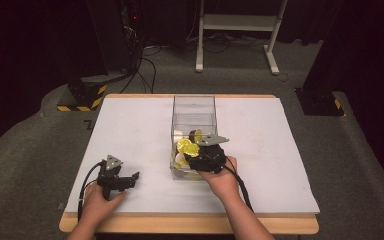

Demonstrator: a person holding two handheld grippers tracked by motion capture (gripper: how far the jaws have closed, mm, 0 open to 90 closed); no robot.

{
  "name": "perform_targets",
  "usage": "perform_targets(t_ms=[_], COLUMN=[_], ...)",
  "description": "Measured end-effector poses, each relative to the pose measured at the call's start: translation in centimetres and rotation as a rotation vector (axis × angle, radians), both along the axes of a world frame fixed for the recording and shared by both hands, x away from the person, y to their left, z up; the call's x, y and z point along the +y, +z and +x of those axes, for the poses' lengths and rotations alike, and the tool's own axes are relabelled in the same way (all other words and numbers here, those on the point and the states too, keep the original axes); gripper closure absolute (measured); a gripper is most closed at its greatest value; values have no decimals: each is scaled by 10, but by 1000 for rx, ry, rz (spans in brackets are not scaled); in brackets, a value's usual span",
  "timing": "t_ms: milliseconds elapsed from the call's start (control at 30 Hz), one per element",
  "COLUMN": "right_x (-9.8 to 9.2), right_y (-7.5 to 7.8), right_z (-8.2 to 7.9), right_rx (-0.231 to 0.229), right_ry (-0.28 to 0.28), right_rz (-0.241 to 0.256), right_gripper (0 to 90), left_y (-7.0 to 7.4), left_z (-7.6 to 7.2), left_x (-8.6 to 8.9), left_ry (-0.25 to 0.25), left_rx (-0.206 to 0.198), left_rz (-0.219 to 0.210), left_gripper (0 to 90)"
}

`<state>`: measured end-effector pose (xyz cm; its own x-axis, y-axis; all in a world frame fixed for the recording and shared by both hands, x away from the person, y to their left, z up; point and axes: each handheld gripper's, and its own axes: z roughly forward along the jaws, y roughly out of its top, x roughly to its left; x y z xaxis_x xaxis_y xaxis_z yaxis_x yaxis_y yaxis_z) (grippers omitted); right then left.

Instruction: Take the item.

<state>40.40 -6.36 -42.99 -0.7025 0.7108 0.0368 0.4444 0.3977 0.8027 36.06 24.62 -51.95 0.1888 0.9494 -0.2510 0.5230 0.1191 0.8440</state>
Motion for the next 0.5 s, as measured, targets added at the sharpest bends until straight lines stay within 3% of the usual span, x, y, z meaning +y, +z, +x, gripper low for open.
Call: perform_targets(t_ms=[500], right_x=[-3], right_y=[5], right_z=[-11], right_rx=[-51], right_ry=[15], right_rz=[56], right_gripper=[376], left_y=[0], left_z=[0], left_x=[-1], left_ry=[5], left_rx=[-4], left_rz=[-8], left_gripper=[144])
